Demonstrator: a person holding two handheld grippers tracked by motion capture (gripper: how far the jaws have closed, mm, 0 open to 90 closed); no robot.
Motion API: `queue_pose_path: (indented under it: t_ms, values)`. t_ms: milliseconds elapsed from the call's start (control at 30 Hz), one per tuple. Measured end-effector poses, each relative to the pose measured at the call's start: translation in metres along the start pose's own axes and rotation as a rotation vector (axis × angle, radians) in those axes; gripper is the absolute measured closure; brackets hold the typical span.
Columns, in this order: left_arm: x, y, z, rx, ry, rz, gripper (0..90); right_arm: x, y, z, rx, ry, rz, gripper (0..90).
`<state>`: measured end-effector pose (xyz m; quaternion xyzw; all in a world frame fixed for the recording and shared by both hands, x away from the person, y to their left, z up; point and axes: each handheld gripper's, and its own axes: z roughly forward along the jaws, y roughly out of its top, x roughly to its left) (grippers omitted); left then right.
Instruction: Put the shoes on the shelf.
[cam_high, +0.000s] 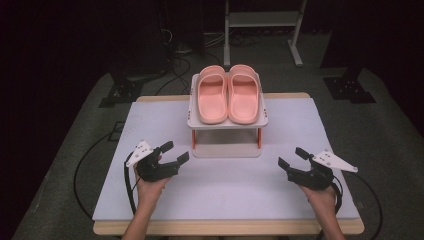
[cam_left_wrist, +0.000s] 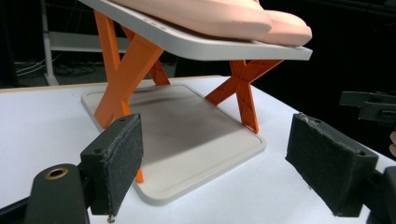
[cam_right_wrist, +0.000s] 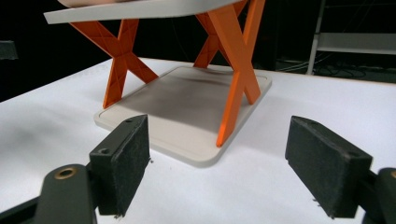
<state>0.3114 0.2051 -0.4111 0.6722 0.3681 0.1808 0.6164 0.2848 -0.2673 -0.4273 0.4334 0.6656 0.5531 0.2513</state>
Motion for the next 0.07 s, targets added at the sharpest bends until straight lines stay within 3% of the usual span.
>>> queue_pose_path:
  t_ms: [67]
  values:
    - [-0.0023, -0.0052, -0.0036, -0.003, 0.001, 0.003, 17.9, -0.001, -0.0063, -0.0046, -0.004, -0.002, 0.0, 20.3]
